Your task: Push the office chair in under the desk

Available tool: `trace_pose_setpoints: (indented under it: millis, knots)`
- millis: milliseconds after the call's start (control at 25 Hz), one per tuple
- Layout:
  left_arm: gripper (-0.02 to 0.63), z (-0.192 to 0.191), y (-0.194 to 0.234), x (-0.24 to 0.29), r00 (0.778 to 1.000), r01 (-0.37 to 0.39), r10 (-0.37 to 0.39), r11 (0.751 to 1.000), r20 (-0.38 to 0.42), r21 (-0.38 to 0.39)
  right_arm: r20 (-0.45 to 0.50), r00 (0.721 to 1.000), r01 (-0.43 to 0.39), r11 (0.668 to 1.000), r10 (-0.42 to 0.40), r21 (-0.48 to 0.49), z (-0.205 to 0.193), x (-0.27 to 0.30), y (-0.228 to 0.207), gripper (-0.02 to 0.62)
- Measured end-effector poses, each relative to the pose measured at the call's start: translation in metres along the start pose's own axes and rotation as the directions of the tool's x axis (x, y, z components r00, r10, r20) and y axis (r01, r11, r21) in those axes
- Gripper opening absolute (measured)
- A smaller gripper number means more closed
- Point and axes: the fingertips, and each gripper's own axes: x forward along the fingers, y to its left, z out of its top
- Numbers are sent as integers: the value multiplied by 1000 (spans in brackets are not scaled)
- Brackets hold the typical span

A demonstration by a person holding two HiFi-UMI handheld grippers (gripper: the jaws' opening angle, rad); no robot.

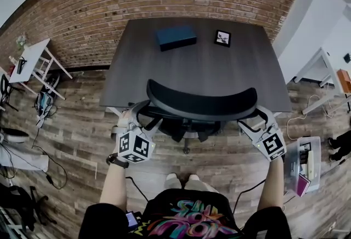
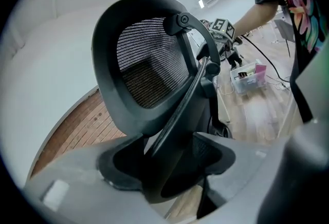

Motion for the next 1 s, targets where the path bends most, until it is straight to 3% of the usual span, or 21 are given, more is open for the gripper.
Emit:
trace_pose_setpoints:
  millis: [400,600,840,1000]
  knots:
    - [301,3,-2,-3,1000,-17,17,1000,-16,1,-13,1000,5,1000,-5,30,0,1,0,293]
    - [301,3,-1,-9,1000,-20,20,1000,-12,-8,-29,998,49,997,-47,55,1,-3,0,301]
    - [301,14,8,-34,994,-66,79,984,75,-163,-45,994,101,990,-97,99,11,-21,2,262]
    - [301,45,12,-58,977,-54,104,965,185,-258,68,987,130,973,-145,190,37,-36,11,205]
